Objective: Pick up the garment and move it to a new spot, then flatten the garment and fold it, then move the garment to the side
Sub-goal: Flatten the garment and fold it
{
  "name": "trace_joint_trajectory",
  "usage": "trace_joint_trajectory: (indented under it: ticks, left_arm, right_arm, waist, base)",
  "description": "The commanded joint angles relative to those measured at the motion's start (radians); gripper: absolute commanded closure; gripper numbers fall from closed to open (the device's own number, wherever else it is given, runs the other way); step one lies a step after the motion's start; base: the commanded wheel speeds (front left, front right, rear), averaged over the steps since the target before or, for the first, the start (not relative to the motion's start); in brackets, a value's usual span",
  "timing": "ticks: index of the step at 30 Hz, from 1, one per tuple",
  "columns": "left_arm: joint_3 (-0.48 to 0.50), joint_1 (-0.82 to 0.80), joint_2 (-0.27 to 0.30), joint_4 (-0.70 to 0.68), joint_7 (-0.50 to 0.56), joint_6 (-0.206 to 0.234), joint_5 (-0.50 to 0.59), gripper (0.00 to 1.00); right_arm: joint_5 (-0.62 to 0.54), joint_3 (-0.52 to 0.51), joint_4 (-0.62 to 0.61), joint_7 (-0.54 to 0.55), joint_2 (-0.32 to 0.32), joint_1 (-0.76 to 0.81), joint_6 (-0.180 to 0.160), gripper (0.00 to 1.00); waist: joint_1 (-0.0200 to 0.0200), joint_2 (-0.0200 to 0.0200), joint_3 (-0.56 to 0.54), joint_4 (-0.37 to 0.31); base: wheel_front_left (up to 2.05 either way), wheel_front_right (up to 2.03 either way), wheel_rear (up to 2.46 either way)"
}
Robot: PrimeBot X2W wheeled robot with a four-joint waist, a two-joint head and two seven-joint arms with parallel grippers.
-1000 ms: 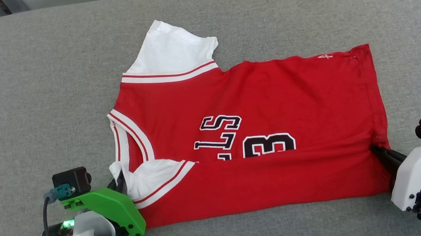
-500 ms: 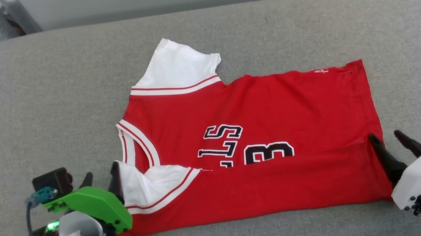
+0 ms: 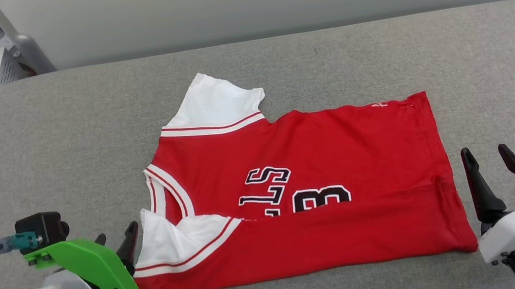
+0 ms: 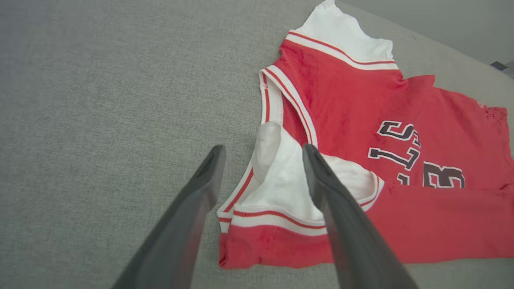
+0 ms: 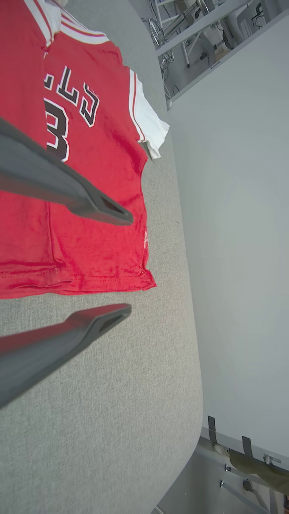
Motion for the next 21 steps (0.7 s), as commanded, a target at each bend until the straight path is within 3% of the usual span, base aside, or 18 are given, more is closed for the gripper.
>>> trace_joint_trajectory:
  ticks: [1, 6, 10, 21]
  left_arm:
    - [-0.002, 0.015, 0.025, -0.024, 0.042, 0.009, -0.021, 0.0]
    - [-0.024, 0.041, 0.083, -0.079, 0.2, 0.026, -0.078, 0.0]
    - [-0.04, 0.036, 0.097, -0.06, 0.261, 0.036, -0.094, 0.0]
    - [-0.079, -0.038, 0.049, 0.13, 0.323, 0.017, -0.119, 0.0]
  right_arm:
    - [-0.008, -0.002, -0.019, 0.003, 0.008, 0.013, -0.001, 0.0]
    - [-0.01, -0.008, -0.064, 0.018, 0.027, 0.035, -0.001, 0.0]
    - [-0.009, -0.007, -0.076, 0.029, 0.034, 0.039, -0.001, 0.0]
    - [-0.002, -0.006, -0.093, 0.026, 0.039, 0.012, -0.001, 0.0]
  waist:
    - [0.0, 0.0, 0.002, -0.007]
    - [0.0, 0.0, 0.015, -0.028]
    - [0.0, 0.0, 0.038, -0.045]
    - [0.0, 0.0, 0.122, -0.074]
  base:
    - [0.0, 0.0, 0.0]
    - [0.0, 0.0, 0.0]
    - [0.0, 0.0, 0.0]
    - [0.0, 0.0, 0.0]
